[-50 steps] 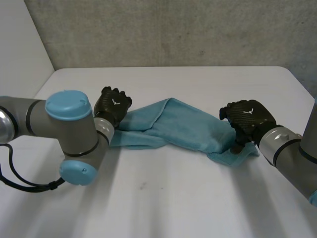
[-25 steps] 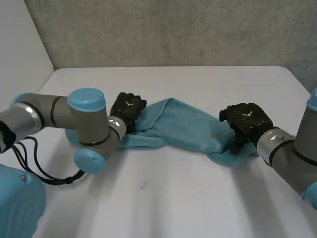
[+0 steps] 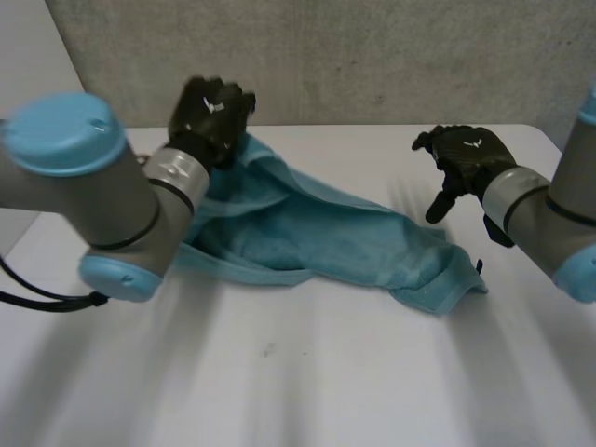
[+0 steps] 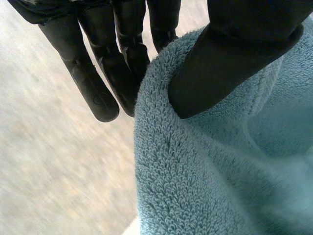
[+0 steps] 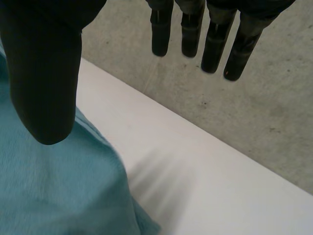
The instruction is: Fold the laundry
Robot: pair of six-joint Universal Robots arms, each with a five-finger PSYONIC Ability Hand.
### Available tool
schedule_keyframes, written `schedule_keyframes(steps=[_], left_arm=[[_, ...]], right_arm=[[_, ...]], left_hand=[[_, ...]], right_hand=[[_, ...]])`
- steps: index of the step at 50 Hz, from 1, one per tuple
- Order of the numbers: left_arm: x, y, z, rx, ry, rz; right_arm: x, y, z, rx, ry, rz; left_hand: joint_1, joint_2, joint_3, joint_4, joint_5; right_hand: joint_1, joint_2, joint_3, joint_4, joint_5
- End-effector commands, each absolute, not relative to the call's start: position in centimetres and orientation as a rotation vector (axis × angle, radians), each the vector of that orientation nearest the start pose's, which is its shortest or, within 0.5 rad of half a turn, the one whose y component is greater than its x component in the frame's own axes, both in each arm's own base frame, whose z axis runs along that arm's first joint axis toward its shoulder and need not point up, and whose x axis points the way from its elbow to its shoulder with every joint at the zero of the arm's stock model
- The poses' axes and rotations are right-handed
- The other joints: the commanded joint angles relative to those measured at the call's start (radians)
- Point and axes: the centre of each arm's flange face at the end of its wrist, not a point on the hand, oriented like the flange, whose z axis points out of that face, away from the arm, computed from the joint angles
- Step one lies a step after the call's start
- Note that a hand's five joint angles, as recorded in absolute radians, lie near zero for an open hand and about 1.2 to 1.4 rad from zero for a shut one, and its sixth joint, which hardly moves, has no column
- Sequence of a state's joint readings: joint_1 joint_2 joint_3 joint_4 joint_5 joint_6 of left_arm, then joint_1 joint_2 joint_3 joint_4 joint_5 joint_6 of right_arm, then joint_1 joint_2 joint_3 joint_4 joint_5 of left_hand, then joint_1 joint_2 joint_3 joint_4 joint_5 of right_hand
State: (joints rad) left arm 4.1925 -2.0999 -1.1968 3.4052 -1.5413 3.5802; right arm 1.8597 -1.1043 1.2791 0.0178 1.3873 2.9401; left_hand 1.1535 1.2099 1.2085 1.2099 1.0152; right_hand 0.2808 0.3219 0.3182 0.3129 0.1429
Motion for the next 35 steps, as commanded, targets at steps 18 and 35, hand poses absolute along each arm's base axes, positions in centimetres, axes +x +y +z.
schedule_keyframes(steps=[18, 35], left_arm=[[-28.4, -22.5, 34.9, 0.946, 1.700, -2.585], [-26.8, -34.8, 41.9, 0.695, 1.268, -2.751]], right_arm=[[30.5, -37.2, 15.5, -0.602, 2.095, -1.295], [27.5, -35.1, 43.1, -0.514, 1.225, -2.460]], left_hand=[[0.243, 0.186, 0.188, 0.186, 0.207], [0.243, 0.186, 0.188, 0.186, 0.207]], right_hand=[[0.556, 0.515, 0.518, 0.524, 0.519], [1.115, 1.074, 1.078, 1.083, 1.079]])
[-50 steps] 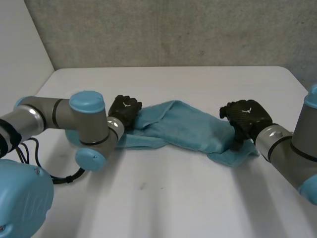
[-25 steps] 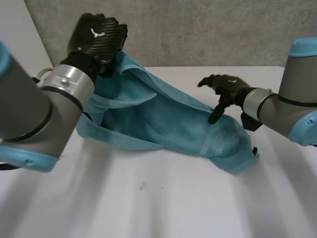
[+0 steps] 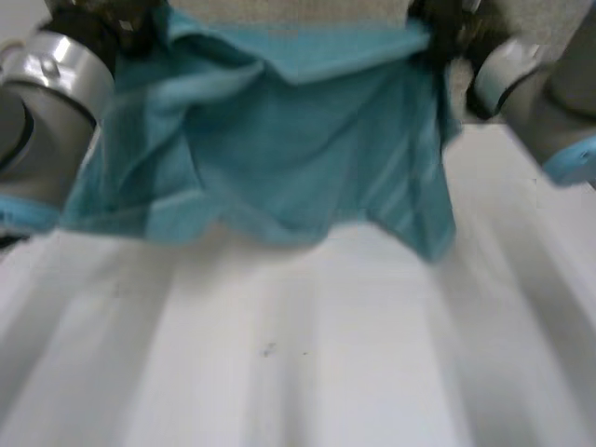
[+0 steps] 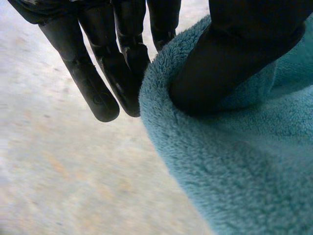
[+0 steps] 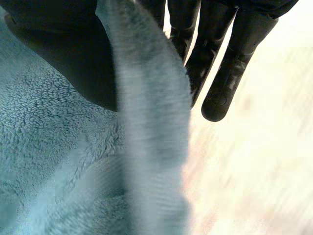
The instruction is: Fold the laundry
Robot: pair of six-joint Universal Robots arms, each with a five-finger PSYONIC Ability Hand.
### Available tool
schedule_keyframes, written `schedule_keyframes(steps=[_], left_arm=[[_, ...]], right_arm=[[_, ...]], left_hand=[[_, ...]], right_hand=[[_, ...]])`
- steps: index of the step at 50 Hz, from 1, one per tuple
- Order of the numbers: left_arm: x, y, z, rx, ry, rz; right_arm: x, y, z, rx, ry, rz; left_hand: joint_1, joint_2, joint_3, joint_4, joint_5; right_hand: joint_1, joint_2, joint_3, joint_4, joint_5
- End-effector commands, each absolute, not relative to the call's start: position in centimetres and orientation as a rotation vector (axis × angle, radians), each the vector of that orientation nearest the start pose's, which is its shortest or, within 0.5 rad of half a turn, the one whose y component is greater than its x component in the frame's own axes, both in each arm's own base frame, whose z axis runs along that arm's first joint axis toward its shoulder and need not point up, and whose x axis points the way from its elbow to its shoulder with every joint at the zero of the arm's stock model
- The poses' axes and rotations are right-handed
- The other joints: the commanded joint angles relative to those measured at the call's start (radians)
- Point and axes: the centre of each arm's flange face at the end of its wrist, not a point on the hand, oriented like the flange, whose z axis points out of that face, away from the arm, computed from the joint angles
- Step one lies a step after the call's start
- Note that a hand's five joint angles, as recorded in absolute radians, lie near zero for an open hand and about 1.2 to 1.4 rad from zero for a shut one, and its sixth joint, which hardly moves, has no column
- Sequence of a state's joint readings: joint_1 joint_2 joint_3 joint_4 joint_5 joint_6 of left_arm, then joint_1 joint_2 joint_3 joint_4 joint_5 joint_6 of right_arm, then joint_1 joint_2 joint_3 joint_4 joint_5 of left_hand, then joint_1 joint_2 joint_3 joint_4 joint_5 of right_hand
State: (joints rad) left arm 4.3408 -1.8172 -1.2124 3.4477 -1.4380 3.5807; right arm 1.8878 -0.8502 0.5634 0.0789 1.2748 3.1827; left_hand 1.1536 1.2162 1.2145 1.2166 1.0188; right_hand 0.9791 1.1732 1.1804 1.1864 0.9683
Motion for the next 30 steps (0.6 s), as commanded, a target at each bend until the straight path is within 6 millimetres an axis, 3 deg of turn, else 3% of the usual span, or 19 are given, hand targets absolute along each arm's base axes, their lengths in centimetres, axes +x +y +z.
schedule_keyframes(steps=[1, 4, 6, 7, 8, 9, 11, 12, 14, 15, 17, 18, 20, 21, 22, 23, 25, 30], left_arm=[[-26.8, -34.8, 41.9, 0.695, 1.268, -2.751], [-26.7, -35.0, 42.7, 0.642, 1.211, -2.799], [-26.7, -35.2, 41.8, 0.624, 1.243, -2.834], [-26.7, -35.2, 41.8, 0.624, 1.243, -2.835], [-26.6, -35.4, 40.5, 0.635, 1.305, -2.834], [-26.6, -35.4, 40.5, 0.635, 1.305, -2.834], [-26.7, -35.7, 37.0, 0.691, 1.464, -2.800], [-26.7, -35.7, 37.0, 0.691, 1.465, -2.800], [-27.0, -35.6, 32.8, 0.770, 1.637, -2.731], [-27.0, -35.6, 32.8, 0.770, 1.638, -2.731], [-27.1, -35.6, 27.3, 0.843, 1.851, -2.597], [-27.1, -35.6, 27.2, 0.843, 1.852, -2.596], [-26.6, -35.4, 22.6, 0.865, 2.028, -2.455], [-26.6, -35.4, 22.6, 0.865, 2.028, -2.455], [-26.1, -35.3, 20.6, 0.862, 2.099, -2.387], [-26.1, -35.3, 20.6, 0.862, 2.100, -2.387], [-25.1, -34.8, 18.2, 0.870, 2.198, -2.270], [-24.7, -33.6, 16.8, 0.915, 2.267, -2.158]], right_arm=[[27.5, -35.1, 43.1, -0.514, 1.224, -2.461], [26.8, -33.4, 43.4, -0.531, 1.199, -2.503], [26.9, -33.2, 40.5, -0.573, 1.326, -2.438], [26.9, -33.2, 40.5, -0.573, 1.326, -2.437], [27.1, -33.0, 38.7, -0.601, 1.409, -2.385], [27.1, -33.0, 38.6, -0.601, 1.410, -2.385], [27.1, -32.7, 34.8, -0.667, 1.593, -2.272], [27.1, -32.7, 34.7, -0.668, 1.594, -2.272], [27.2, -32.6, 30.0, -0.756, 1.775, -2.155], [27.2, -32.6, 30.0, -0.757, 1.775, -2.154], [27.3, -32.8, 24.6, -0.860, 1.948, -2.015], [27.3, -32.8, 24.6, -0.860, 1.949, -2.014], [27.1, -32.9, 20.7, -0.931, 2.072, -1.916], [27.1, -32.9, 20.7, -0.932, 2.072, -1.915], [27.2, -32.5, 18.9, -0.966, 2.124, -1.845], [27.2, -32.5, 18.9, -0.967, 2.124, -1.845], [27.6, -31.8, 16.4, -1.015, 2.200, -1.718], [27.3, -31.3, 15.4, -1.011, 2.260, -1.626]], left_hand=[[0.243, 0.180, 0.182, 0.180, 0.203], [0.243, 0.180, 0.182, 0.180, 0.203], [0.243, 0.180, 0.182, 0.180, 0.203], [0.243, 0.180, 0.182, 0.180, 0.203], [0.243, 0.180, 0.182, 0.180, 0.203], [0.243, 0.180, 0.182, 0.180, 0.203], [0.243, 0.180, 0.182, 0.180, 0.203], [0.243, 0.180, 0.182, 0.180, 0.203], [0.243, 0.180, 0.182, 0.180, 0.203], [0.243, 0.180, 0.182, 0.180, 0.203], [0.243, 0.180, 0.182, 0.180, 0.203], [0.243, 0.180, 0.182, 0.180, 0.203], [0.243, 0.180, 0.182, 0.180, 0.203], [0.243, 0.180, 0.182, 0.180, 0.203], [0.243, 0.180, 0.182, 0.180, 0.203], [0.243, 0.180, 0.182, 0.180, 0.203], [0.243, 0.180, 0.182, 0.180, 0.203], [0.243, 0.180, 0.182, 0.180, 0.203]], right_hand=[[0.417, 0.223, 0.216, 0.210, 0.253], [0.417, 0.223, 0.216, 0.210, 0.253], [0.417, 0.223, 0.216, 0.210, 0.253], [0.417, 0.223, 0.216, 0.210, 0.253], [0.417, 0.223, 0.216, 0.210, 0.253], [0.417, 0.223, 0.216, 0.210, 0.253], [0.417, 0.223, 0.216, 0.210, 0.253], [0.417, 0.223, 0.216, 0.210, 0.253], [0.417, 0.223, 0.216, 0.210, 0.253], [0.417, 0.223, 0.216, 0.210, 0.253], [0.417, 0.223, 0.216, 0.210, 0.253], [0.417, 0.223, 0.216, 0.210, 0.253], [0.331, 0.137, 0.130, 0.124, 0.167], [0.330, 0.136, 0.129, 0.123, 0.166], [0.223, 0.028, 0.021, 0.015, 0.059], [0.222, 0.027, 0.020, 0.014, 0.058], [-0.062, -0.256, -0.263, -0.269, -0.226], [-0.231, -0.425, -0.432, -0.438, -0.394]])
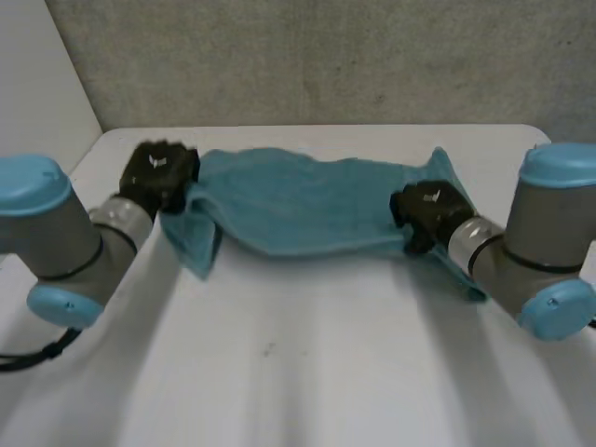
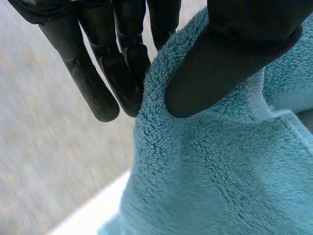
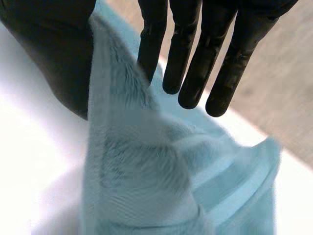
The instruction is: Fold the laundry
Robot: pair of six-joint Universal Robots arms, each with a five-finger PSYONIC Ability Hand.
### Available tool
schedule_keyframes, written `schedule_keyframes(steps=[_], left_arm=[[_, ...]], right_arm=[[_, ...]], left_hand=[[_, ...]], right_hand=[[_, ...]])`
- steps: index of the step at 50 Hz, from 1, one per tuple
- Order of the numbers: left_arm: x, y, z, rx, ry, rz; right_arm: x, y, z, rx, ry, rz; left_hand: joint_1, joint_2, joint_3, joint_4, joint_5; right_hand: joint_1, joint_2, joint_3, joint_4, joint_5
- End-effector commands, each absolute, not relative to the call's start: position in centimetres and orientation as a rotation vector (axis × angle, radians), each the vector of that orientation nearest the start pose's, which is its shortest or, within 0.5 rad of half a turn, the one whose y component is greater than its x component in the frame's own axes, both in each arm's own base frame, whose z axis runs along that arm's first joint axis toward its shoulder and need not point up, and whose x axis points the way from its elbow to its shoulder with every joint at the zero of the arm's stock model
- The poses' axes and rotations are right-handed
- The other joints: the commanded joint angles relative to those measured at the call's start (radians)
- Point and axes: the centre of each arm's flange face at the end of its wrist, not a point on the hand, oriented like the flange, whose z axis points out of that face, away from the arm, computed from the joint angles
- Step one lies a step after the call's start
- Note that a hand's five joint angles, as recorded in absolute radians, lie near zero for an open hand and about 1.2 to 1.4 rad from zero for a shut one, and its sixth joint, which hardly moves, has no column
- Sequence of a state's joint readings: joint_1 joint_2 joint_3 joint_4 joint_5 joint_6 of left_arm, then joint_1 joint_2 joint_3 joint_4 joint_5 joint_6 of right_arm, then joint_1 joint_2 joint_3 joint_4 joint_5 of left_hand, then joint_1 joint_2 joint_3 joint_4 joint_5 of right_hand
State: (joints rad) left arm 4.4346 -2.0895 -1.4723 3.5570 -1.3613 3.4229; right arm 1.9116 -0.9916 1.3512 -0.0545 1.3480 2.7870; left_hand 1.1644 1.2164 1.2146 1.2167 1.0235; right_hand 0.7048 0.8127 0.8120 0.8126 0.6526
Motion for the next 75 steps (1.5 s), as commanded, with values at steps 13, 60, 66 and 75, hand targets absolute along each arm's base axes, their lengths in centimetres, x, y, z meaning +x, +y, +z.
schedule_keyframes(steps=[13, 60, 66, 75], left_arm=[[-24.6, -30.3, 18.5, 1.028, 2.327, -2.021], [-27.1, -28.8, 12.6, 0.958, 2.307, -1.895], [-27.1, -27.3, 14.7, 0.951, 2.310, -1.931], [-27.7, -24.9, 16.4, 0.878, 2.423, -2.013]], right_arm=[[26.5, -29.6, 14.0, -0.981, 2.310, -1.535], [24.5, -28.4, 27.6, -0.636, 1.977, -1.950], [24.6, -28.4, 27.6, -0.636, 1.973, -1.952], [24.7, -28.7, 28.7, -0.615, 1.939, -1.982]], left_hand=[[-0.733, -0.785, -0.783, -0.785, -0.767], [-0.875, -0.927, -0.925, -0.927, -0.908], [-0.878, -0.929, -0.928, -0.930, -0.911], [-0.878, -0.929, -0.928, -0.930, -0.911]], right_hand=[[0.408, 0.300, 0.301, 0.301, 0.286], [0.691, 0.584, 0.584, 0.584, 0.569], [0.691, 0.584, 0.584, 0.584, 0.569], [0.691, 0.584, 0.584, 0.584, 0.569]])
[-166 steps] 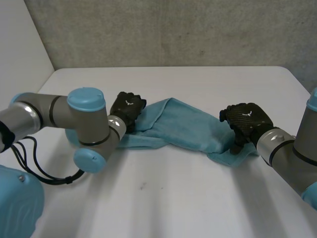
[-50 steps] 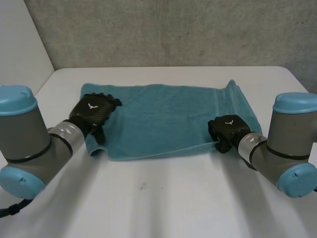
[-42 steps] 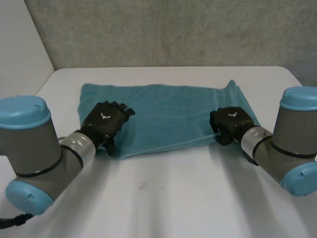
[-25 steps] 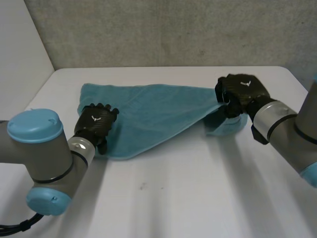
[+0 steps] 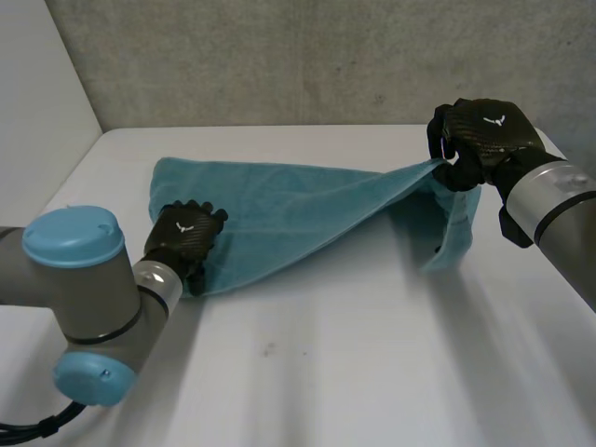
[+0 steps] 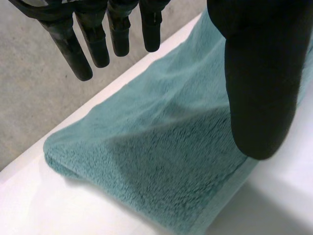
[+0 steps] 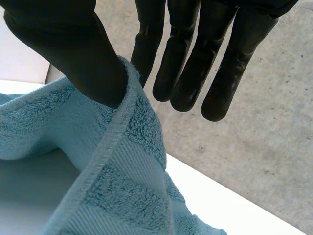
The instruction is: Fold the laundry
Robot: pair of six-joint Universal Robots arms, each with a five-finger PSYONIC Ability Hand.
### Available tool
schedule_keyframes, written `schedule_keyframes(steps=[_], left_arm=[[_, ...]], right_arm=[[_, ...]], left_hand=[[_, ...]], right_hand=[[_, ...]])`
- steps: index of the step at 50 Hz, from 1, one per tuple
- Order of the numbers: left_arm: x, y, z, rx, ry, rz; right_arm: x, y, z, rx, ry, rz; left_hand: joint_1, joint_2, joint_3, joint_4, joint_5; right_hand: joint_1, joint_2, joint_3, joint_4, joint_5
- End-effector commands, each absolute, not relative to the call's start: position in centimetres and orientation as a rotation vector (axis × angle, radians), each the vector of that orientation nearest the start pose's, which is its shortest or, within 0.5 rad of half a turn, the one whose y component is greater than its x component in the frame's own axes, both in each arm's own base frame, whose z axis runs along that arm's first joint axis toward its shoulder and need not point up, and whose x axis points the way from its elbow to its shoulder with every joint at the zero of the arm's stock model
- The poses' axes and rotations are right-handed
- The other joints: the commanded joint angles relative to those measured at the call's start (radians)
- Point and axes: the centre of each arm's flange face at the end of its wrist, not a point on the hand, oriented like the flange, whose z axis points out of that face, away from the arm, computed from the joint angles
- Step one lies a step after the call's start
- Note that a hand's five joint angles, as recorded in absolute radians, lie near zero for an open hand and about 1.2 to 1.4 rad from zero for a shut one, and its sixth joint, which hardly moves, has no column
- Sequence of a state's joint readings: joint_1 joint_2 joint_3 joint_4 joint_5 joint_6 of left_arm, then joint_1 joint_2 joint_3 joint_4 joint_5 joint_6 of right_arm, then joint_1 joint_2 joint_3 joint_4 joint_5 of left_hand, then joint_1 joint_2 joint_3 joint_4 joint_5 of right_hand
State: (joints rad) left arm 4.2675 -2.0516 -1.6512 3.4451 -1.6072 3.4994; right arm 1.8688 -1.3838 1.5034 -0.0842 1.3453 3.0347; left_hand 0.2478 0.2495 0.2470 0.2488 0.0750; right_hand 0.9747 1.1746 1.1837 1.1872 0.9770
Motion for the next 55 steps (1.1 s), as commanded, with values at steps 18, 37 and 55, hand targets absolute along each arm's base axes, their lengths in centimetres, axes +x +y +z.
schedule_keyframes(steps=[18, 37, 55], left_arm=[[-29.9, -25.4, 13.8, 0.864, 2.528, -1.995], [-23.6, -30.2, 18.9, 0.364, 2.269, -2.063], [-21.6, -28.6, 16.8, 0.901, 2.262, -1.712]], right_arm=[[24.1, -26.8, 33.0, -0.505, 1.827, -2.011], [22.6, -29.0, 27.3, -0.699, 2.087, -1.841], [22.6, -29.4, 17.6, -1.167, 2.454, -1.380]], left_hand=[[0.086, 0.084, 0.086, 0.085, 0.084], [1.149, 1.147, 1.149, 1.147, 1.147], [1.149, 1.147, 1.149, 1.147, 1.147]], right_hand=[[0.422, 0.222, 0.213, 0.209, 0.245], [0.422, 0.222, 0.213, 0.209, 0.245], [0.422, 0.222, 0.213, 0.209, 0.245]])
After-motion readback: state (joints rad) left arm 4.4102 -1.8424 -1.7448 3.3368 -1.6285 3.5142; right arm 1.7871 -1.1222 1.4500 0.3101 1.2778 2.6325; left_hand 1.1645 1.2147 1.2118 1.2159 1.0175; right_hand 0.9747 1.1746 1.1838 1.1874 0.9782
